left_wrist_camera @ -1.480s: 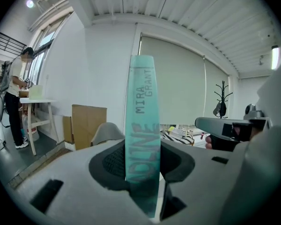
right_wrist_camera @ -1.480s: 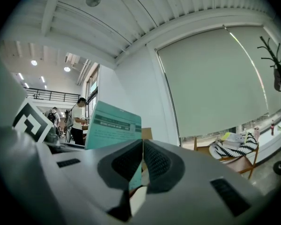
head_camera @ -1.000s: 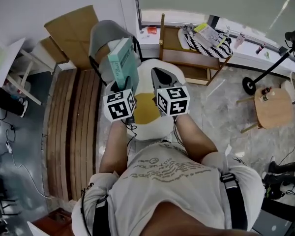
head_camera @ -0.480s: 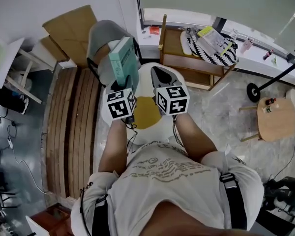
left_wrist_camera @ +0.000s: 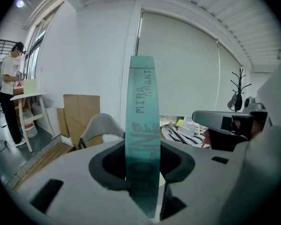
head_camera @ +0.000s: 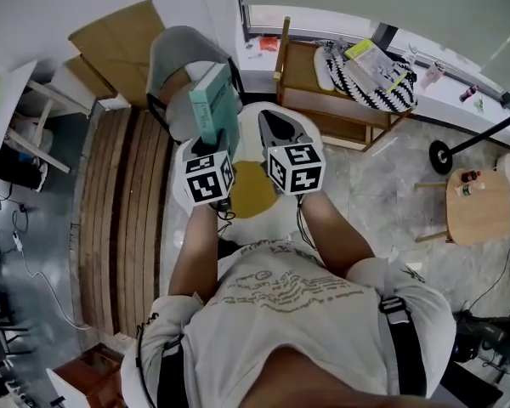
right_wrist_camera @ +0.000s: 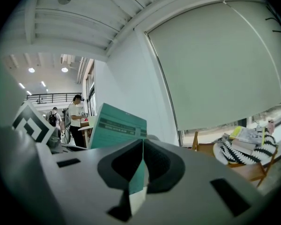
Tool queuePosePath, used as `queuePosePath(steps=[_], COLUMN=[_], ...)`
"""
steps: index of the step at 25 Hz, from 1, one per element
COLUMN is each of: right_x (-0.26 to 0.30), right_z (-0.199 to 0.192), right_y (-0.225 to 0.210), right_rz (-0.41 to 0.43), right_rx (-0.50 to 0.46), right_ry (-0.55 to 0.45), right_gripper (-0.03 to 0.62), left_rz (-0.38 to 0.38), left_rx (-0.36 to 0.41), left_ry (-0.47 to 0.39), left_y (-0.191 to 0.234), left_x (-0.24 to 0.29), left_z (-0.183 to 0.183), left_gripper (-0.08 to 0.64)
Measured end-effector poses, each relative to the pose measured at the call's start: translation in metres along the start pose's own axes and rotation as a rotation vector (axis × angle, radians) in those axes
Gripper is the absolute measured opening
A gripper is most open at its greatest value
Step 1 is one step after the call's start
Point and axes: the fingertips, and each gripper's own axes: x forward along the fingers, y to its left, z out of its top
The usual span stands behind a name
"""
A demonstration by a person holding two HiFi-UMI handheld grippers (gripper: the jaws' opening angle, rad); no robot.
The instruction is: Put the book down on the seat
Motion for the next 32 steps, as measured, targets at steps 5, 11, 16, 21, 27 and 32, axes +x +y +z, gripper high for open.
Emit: queuePosePath(steps=[5,11,16,21,27,32], right_x=[0.013,0.031,0.035,0.052,0.033,0.029], right_z=[-0.005,-0.029,-0.068,-0.099,-0.18,-0.248], right_y=[0.001,0.003,0.007,0.004,-0.008,-0.015], right_rz=[-0.036,-0.09,-0.116,-0.139,-0.203,-0.233], right_rx=[0.008,0.015,0.02,0.033,0.048,0.071], right_ry=[0.004,0.061,0.154,0.21,0.356,0.467], right_gripper=[0.029,0.029,0.029,0.029,0.028,0.028], left_rz=[-0.025,-0.055,-0.088,-0.113,-0.146,-0.147], left_rx=[0.02,0.007,-0.075,-0.124,-0.194,-0.275], left_ry=[0.041,0.105,0.202,0.266,0.426,0.559], left_y=[0.013,0.039,0.05,0.063,0.059,0.068], left_x=[0.015,0.032,0.041,0.061,0.068,0.08], left_z=[-0.009,-0.029,-0.074,-0.107,-0.197,-0.273], left_gripper=[0.16,0.16,0.16,0.16,0.16,0.16])
